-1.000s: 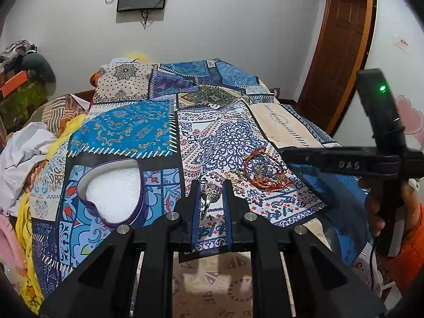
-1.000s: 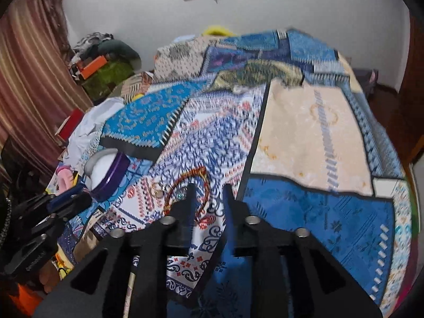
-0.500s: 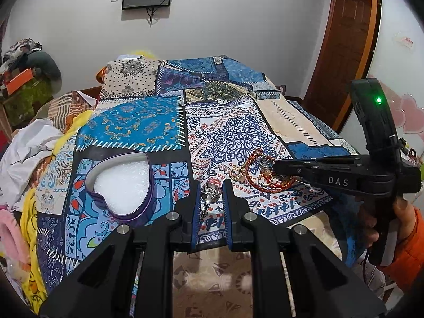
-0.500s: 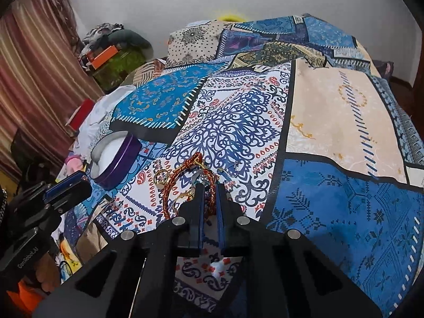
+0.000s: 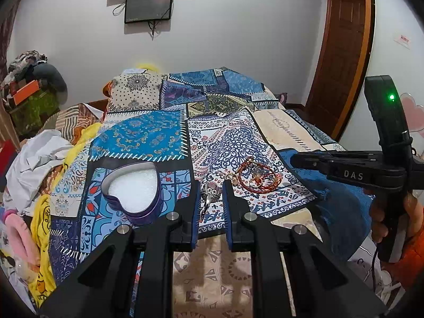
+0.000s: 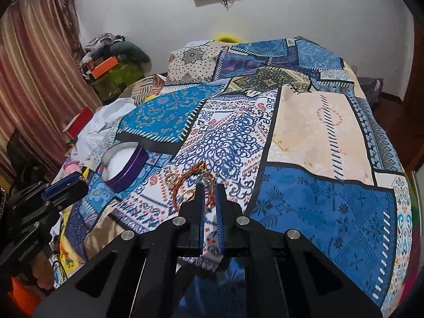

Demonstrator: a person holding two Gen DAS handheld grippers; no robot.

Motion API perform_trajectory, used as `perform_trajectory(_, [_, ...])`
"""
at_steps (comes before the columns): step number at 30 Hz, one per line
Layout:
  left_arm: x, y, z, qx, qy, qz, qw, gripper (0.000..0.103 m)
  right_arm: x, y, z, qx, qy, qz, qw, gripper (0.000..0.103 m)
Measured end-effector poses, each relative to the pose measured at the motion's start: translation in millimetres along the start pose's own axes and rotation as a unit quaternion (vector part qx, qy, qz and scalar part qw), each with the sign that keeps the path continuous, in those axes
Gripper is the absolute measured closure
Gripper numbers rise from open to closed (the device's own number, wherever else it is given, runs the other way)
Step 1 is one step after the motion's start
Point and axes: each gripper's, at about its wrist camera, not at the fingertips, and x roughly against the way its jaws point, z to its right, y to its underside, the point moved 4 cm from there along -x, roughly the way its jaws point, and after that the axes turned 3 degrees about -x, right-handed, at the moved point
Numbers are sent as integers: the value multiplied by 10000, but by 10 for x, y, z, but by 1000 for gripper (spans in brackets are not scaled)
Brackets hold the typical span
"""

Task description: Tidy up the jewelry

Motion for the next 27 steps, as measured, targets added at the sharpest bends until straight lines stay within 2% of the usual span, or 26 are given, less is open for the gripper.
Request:
perform_trajectory(1, [8,2,4,2,-3,1,10000,88,-1,15,-3,8,88,-24,10000,94])
perform_trajectory(3, [8,3,-1,8,-10,-11,10000,88,-52,45,-24,82,193,-152,9997,81])
perform_trajectory(5, [7,12,-3,6,-15,-20,10000,88,-94,79,-46,93,138,-198,9997,78])
perform_trajectory(12, [-19,45,-45,47,-33,-80,10000,88,-398,111,-14,9,228,-457,9987,78])
perform_trajectory(20, [-55,59,-90,122,-51,-112,9999,88,-531,185,-139,644,363,-484,9961,78])
perform_trajectory(23, [-61,59,-97,110,-69,-110,9999,88,-500,180,-107,597,430,-413,9964,90])
perform_trajectory(27, [-67,65,-104,115,-91,-118,9998,88,-451,173,-67,494,411,-339,9974,93])
